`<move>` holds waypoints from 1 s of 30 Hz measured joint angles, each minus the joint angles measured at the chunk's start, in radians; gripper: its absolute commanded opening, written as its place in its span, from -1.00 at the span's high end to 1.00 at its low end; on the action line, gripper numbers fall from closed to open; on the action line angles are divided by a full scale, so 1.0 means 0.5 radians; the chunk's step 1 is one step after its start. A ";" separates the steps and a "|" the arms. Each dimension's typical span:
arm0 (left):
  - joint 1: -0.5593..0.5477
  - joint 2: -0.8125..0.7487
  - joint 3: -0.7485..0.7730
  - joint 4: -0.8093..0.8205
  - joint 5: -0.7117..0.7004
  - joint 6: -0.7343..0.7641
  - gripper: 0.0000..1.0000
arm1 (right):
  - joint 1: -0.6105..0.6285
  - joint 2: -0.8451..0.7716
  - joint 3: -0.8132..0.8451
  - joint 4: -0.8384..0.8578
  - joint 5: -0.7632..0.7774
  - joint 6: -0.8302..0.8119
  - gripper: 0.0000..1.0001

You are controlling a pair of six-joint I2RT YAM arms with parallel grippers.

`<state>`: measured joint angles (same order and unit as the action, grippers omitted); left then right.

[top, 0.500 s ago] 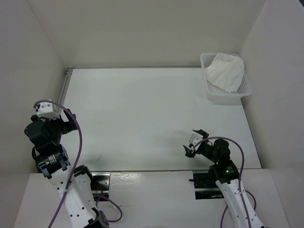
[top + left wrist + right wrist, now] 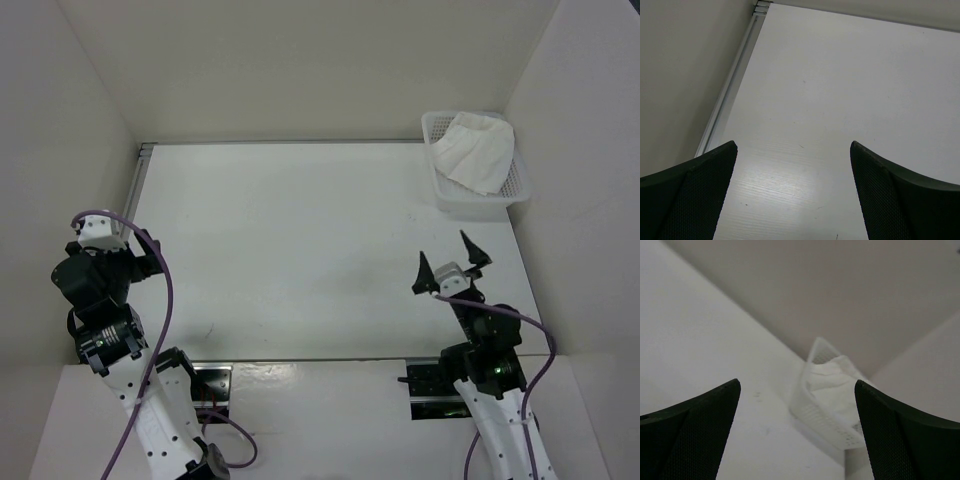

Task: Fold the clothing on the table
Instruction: Grab the skirt from the pile

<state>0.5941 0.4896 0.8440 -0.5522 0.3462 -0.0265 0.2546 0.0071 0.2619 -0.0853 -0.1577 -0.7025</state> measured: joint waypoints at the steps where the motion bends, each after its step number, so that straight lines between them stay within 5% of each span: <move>1: 0.000 0.000 0.000 0.000 0.000 0.001 -0.99 | 0.000 0.000 0.040 0.063 0.092 0.005 -0.98; 6: 0.000 0.000 0.000 -0.001 0.001 0.001 -0.99 | 0.000 0.163 0.330 0.208 0.552 0.149 -0.98; 14: 0.000 0.000 0.000 0.000 0.001 0.001 -0.99 | -0.025 1.090 1.125 -0.010 0.845 0.457 -0.98; 25: -0.001 -0.027 0.000 0.000 0.000 0.001 -0.99 | -0.541 2.361 2.134 -0.478 0.668 0.774 -0.98; 30: 0.000 -0.027 0.000 0.000 -0.002 0.001 -0.99 | -0.832 3.352 2.731 -0.821 0.486 0.965 -0.98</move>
<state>0.5941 0.4763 0.8440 -0.5522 0.3454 -0.0261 -0.1612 1.6829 1.6272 -0.4957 0.0853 -0.2199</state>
